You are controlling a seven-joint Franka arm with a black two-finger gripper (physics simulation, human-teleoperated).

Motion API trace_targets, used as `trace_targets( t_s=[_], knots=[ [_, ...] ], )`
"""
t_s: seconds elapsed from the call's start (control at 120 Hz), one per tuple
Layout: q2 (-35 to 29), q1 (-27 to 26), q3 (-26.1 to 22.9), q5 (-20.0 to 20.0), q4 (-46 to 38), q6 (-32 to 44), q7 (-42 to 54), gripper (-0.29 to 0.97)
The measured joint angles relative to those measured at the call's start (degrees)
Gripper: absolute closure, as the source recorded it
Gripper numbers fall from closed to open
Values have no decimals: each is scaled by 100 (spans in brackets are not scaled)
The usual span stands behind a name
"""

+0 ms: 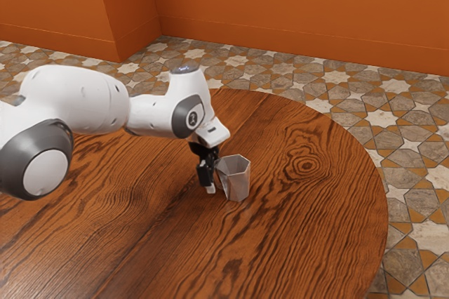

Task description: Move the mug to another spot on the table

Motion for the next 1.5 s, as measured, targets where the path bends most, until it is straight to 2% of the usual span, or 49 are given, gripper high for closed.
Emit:
trace_targets(
  t_s=[0.125,0.192,0.408,0.55,0.625,1.075,1.342,1.442,1.5],
  knots=[
    [37,21,-26,-94,5,51,115,1],
    [42,25,-29,-127,5,68,167,5],
    [45,61,-33,-170,5,99,302,31],
    [45,61,-33,-176,5,107,367,52],
    [45,61,-33,-176,4,112,395,57],
    [-194,112,-27,-223,-95,234,511,64],
    [-1008,192,-29,-276,-1222,767,717,66],
    [-1316,269,-30,-405,-1611,1027,842,68],
    [-1482,324,-30,-616,-1831,1168,957,68]
  ],
)
